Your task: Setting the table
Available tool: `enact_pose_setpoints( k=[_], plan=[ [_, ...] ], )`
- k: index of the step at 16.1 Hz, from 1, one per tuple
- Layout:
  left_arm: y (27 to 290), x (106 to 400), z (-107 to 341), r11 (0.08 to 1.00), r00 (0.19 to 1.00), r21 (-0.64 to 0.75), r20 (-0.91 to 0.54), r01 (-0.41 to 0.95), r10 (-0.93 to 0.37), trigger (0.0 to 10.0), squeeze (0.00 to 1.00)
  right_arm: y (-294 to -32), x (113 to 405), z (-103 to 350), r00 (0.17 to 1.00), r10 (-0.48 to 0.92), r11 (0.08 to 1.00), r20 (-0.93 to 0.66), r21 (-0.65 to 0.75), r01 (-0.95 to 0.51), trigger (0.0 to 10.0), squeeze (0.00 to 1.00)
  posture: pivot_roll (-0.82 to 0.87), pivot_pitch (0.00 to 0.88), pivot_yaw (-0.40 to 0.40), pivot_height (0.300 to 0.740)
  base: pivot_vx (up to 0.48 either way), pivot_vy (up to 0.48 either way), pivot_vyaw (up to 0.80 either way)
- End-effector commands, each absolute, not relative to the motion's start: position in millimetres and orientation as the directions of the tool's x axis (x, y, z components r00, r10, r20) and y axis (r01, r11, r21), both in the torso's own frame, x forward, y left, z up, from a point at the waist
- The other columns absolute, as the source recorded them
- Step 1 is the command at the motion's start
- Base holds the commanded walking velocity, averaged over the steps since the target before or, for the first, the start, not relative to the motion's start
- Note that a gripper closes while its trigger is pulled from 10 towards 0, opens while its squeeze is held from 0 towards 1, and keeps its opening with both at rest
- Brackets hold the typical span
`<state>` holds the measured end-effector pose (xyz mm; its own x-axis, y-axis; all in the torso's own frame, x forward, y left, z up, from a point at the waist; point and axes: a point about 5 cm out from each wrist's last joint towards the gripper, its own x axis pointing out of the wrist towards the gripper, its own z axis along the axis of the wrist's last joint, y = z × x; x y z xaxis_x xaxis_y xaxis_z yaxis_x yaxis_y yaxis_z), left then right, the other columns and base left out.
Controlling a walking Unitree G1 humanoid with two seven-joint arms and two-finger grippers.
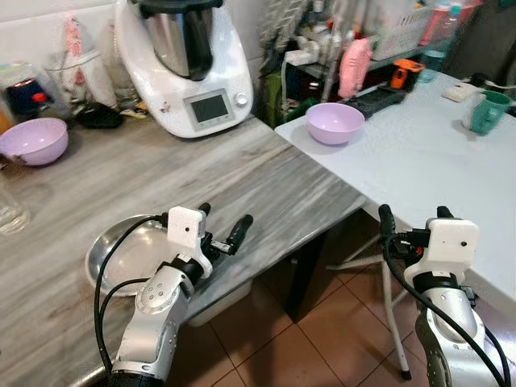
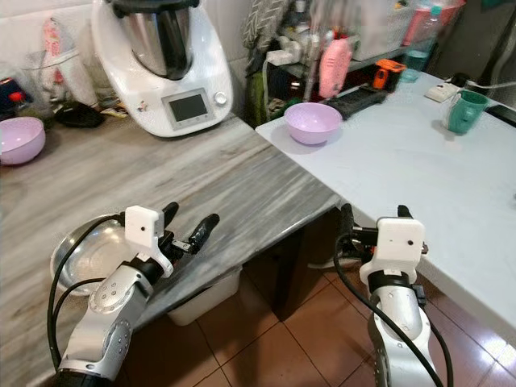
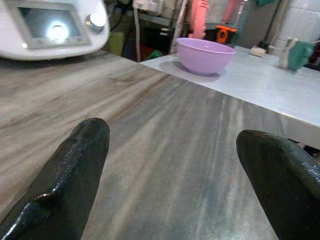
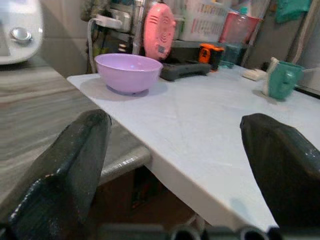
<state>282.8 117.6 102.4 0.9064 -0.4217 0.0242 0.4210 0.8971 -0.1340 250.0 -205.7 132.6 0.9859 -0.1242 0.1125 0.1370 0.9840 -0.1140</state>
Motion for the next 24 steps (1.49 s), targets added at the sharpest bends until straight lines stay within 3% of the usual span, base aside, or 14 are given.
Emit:
enact_pose_setpoints(
  k=[1,20,24],
  plan=[
    [119.2,283.9,104.0,0.901,0.909,-0.123,0.017,0.415,-0.417,10.0,0.0,-205.9,251.2,134.6,0.985,-0.121,0.984,0.122,-0.116,0.135,10.0,0.0,-0.08,0.0,0.008,0.74,0.0,0.0,0.0],
    [117.8,281.0,105.4,0.88,0.886,-0.111,0.044,0.463,-0.461,10.0,0.0,-203.9,252.7,133.4,0.987,-0.112,0.985,0.119,-0.121,0.126,10.0,0.0,-0.07,0.0,0.006,0.74,0.0,0.0,0.0],
    [116.9,280.7,105.2,0.877,0.884,-0.113,0.043,0.467,-0.465,10.0,0.0,-204.4,252.5,133.1,0.986,-0.115,0.984,0.118,-0.121,0.13,10.0,0.0,-0.07,0.0,0.008,0.74,0.0,-0.282,0.0]
  ],
)
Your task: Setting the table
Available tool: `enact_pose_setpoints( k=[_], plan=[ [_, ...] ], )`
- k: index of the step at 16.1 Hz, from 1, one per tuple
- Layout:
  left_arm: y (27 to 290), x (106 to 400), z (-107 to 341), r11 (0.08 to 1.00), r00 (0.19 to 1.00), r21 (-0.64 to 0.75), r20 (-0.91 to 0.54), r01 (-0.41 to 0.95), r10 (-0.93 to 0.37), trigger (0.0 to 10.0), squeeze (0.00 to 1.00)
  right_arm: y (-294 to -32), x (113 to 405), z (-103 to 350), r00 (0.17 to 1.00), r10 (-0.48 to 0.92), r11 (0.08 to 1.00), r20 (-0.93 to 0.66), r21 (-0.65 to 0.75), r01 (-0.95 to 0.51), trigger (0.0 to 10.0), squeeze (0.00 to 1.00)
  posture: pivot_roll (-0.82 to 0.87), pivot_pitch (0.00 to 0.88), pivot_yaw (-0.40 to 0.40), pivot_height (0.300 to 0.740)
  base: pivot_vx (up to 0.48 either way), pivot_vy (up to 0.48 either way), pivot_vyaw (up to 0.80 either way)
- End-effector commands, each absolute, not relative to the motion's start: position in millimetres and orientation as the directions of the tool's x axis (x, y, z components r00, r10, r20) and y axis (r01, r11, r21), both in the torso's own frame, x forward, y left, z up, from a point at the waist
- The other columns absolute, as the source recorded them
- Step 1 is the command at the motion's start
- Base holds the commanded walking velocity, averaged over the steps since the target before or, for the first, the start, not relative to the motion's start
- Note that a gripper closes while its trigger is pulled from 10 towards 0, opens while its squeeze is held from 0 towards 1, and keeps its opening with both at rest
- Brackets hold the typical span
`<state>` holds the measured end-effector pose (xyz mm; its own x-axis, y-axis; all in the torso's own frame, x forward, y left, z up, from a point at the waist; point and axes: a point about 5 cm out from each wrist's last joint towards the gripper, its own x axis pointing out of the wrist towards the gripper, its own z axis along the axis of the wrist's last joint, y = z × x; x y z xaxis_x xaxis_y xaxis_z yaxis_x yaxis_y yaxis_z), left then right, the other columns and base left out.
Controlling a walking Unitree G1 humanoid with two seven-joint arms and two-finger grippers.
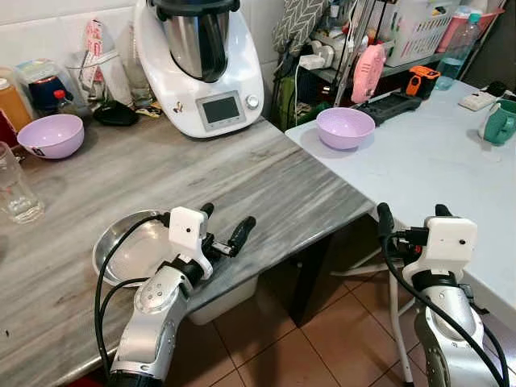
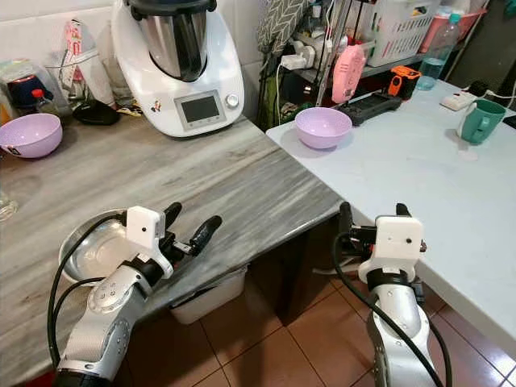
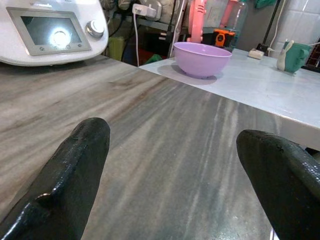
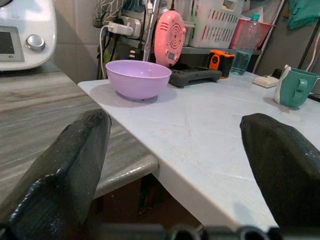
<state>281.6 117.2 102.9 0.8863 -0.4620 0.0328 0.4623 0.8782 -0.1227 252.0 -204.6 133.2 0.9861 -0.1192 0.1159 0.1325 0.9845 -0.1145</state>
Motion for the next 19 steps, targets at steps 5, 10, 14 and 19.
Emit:
enact_pose_setpoints(
  k=[5,10,14,19],
  plan=[
    [116.7,280.3,105.2,0.873,0.881,-0.113,0.04,0.474,-0.472,10.0,0.0,-204.2,251.5,132.8,0.986,-0.121,0.984,0.118,-0.12,0.135,10.0,0.0,-0.07,0.0,0.013,0.74,0.0,-0.356,0.0],
    [116.3,281.1,105.4,0.873,0.88,-0.111,0.04,0.474,-0.473,10.0,0.0,-206.0,251.5,133.0,0.985,-0.127,0.982,0.12,-0.122,0.142,10.0,0.0,-0.08,0.0,0.016,0.74,0.0,-0.342,0.0],
    [115.6,281.4,104.8,0.873,0.881,-0.125,0.04,0.472,-0.471,10.0,0.0,-207.5,251.0,134.4,0.983,-0.134,0.981,0.125,-0.124,0.15,10.0,0.0,-0.08,0.0,0.016,0.74,0.0,-0.254,0.0],
    [113.8,280.4,108.1,0.851,0.862,-0.136,0.074,0.507,-0.502,10.0,0.0,-207.3,250.2,134.5,0.983,-0.136,0.981,0.127,-0.124,0.151,10.0,0.0,-0.08,0.0,0.017,0.74,0.0,0.0,0.0]
  ],
)
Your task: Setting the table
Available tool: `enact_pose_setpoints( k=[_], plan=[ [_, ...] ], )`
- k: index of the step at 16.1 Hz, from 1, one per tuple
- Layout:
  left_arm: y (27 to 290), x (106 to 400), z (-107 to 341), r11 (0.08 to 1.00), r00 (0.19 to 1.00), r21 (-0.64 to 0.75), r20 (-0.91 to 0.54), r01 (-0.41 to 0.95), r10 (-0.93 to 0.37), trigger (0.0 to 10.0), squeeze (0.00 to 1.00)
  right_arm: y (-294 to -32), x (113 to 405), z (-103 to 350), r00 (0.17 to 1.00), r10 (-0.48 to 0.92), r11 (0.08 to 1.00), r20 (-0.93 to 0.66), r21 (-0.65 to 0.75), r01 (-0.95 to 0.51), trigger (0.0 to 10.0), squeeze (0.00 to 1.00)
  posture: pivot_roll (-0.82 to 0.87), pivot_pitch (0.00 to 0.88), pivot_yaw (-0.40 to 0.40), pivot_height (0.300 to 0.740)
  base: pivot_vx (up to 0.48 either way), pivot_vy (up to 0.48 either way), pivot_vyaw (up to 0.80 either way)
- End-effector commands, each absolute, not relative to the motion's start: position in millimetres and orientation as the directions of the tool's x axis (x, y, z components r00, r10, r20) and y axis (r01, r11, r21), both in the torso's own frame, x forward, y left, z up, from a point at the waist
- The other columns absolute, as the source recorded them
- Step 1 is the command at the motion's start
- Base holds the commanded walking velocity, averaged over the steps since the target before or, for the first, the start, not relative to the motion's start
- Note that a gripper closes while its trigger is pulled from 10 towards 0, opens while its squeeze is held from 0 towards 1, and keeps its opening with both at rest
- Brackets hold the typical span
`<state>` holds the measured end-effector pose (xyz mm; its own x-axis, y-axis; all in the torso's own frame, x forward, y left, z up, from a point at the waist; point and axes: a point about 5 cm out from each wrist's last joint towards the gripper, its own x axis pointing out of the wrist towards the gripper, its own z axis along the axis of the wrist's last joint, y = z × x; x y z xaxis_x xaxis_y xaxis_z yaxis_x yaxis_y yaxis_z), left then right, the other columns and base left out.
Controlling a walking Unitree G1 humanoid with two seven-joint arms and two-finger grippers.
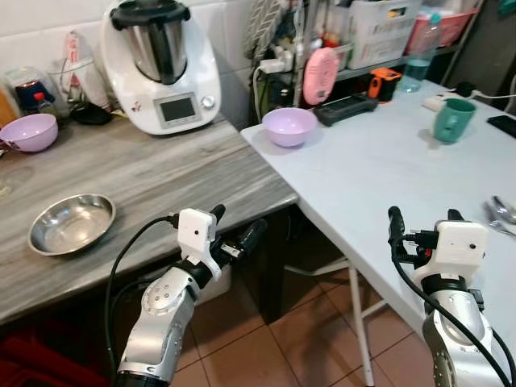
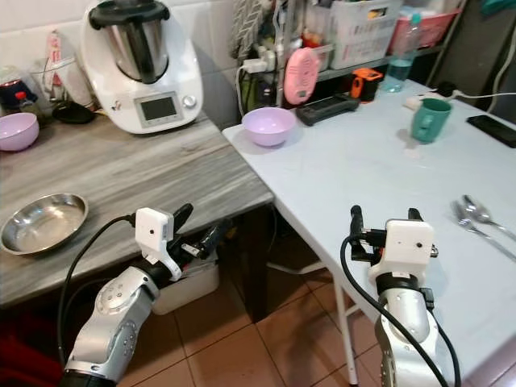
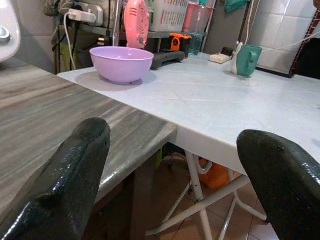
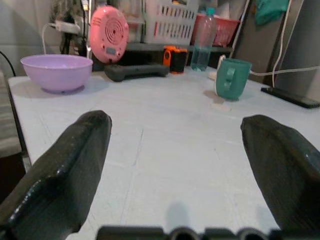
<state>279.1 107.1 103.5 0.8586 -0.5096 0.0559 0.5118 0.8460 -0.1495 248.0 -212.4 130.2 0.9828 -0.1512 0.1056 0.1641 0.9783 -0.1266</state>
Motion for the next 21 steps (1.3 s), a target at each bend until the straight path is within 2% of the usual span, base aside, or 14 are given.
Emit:
enact_pose_setpoints(
  k=[1,6,10,18,21],
  plan=[
    [113.9,280.4,108.5,0.849,0.86,-0.137,0.077,0.51,-0.504,10.0,0.0,-206.9,250.3,134.6,0.983,-0.135,0.981,0.127,-0.124,0.151,10.0,0.0,-0.08,0.0,0.017,0.74,0.0,0.0,0.0],
    [113.3,279.0,108.7,0.842,0.853,-0.134,0.086,0.522,-0.515,10.0,0.0,-206.1,250.8,134.7,0.983,-0.129,0.981,0.129,-0.129,0.146,10.0,0.0,-0.08,0.0,0.018,0.74,0.0,0.0,0.0],
    [111.9,278.7,108.9,0.834,0.844,-0.131,0.094,0.536,-0.528,10.0,0.0,-205.8,250.7,134.9,0.984,-0.123,0.98,0.132,-0.138,0.141,10.0,0.0,-0.08,0.0,0.017,0.74,0.28,0.0,0.0],
    [113.4,278.0,109.0,0.834,0.844,-0.126,0.092,0.537,-0.529,10.0,0.0,-202.3,251.1,132.9,0.984,-0.12,0.982,0.13,-0.128,0.136,10.0,0.0,-0.07,0.0,0.021,0.74,0.303,0.251,0.0],
    [113.8,277.8,108.8,0.834,0.844,-0.126,0.09,0.536,-0.529,10.0,0.0,-202.8,251.1,133.0,0.984,-0.12,0.982,0.13,-0.129,0.137,10.0,0.0,-0.07,0.0,0.021,0.74,0.0,0.08,0.0]
  ],
)
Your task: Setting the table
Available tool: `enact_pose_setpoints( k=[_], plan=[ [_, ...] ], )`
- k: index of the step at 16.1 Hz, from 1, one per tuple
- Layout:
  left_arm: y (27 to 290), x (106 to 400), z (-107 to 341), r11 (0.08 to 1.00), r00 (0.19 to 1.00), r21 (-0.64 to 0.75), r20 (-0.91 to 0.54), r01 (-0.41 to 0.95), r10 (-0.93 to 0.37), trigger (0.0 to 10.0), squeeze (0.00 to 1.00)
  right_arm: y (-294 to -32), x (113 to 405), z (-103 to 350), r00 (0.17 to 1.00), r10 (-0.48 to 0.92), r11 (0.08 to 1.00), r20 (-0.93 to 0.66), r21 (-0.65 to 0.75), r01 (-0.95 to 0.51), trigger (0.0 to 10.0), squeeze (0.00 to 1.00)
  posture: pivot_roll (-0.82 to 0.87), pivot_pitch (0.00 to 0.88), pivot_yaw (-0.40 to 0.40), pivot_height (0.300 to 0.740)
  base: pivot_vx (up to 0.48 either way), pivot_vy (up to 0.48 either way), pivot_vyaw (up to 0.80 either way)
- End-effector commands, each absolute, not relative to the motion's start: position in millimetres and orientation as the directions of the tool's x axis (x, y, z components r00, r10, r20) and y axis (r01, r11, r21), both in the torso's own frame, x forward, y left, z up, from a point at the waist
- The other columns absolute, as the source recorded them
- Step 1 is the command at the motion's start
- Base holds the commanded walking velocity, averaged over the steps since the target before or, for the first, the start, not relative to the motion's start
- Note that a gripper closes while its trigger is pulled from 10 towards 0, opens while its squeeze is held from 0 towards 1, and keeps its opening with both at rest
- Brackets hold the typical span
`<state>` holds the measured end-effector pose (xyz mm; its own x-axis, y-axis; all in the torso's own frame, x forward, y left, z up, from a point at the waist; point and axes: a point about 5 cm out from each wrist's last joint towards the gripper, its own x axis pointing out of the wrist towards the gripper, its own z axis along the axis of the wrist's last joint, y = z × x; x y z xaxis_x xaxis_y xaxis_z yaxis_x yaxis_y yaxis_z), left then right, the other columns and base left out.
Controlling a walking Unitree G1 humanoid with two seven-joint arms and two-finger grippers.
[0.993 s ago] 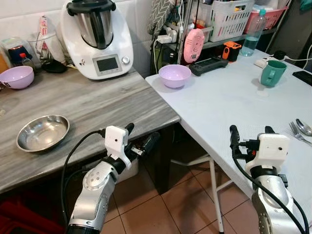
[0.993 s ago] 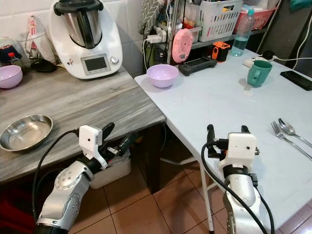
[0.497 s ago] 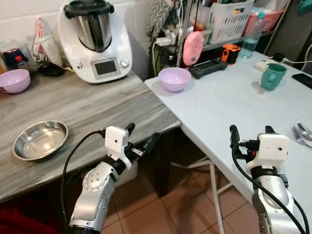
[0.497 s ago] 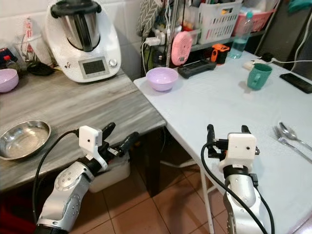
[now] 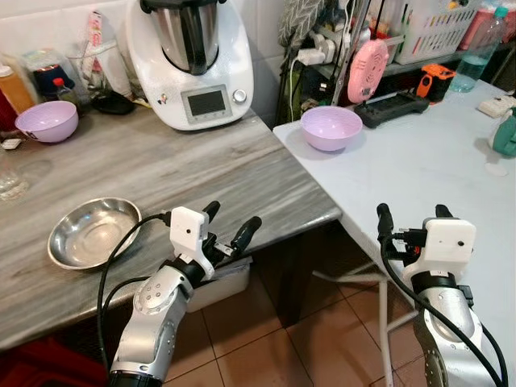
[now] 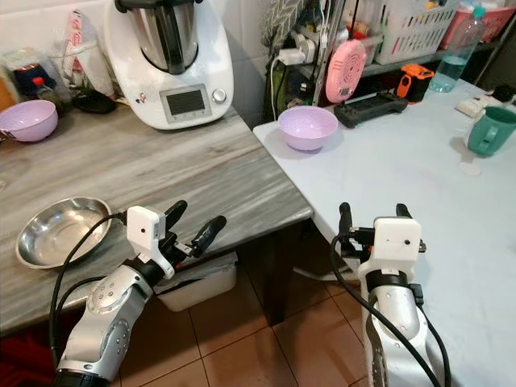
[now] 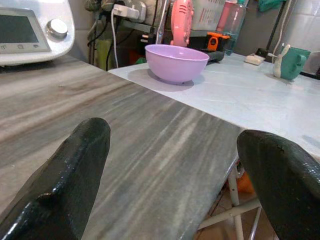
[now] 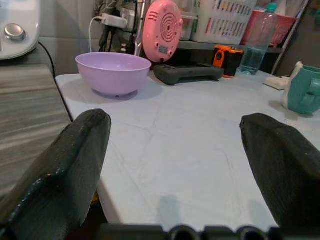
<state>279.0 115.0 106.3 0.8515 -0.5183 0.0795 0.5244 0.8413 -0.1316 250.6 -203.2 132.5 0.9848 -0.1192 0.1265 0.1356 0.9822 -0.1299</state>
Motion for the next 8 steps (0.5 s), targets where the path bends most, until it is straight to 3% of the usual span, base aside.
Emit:
enact_pose_setpoints(
  k=[1,6,8],
  plan=[
    [114.2,277.3,108.4,0.833,0.842,-0.124,0.089,0.539,-0.531,10.0,0.0,-203.4,250.8,132.9,0.984,-0.121,0.982,0.13,-0.131,0.138,10.0,0.0,-0.07,0.0,0.021,0.74,0.0,0.0,0.0],
    [114.7,276.5,106.9,0.833,0.842,-0.124,0.083,0.539,-0.533,10.0,0.0,-203.4,251.3,132.4,0.985,-0.12,0.982,0.128,-0.13,0.136,10.0,0.0,-0.07,0.0,0.019,0.74,0.0,0.0,0.0],
    [113.9,276.0,106.8,0.83,0.838,-0.122,0.084,0.545,-0.539,10.0,0.0,-203.4,251.9,132.5,0.985,-0.118,0.982,0.129,-0.13,0.134,10.0,0.0,-0.07,0.0,0.018,0.74,0.291,0.27,0.0]
  ],
)
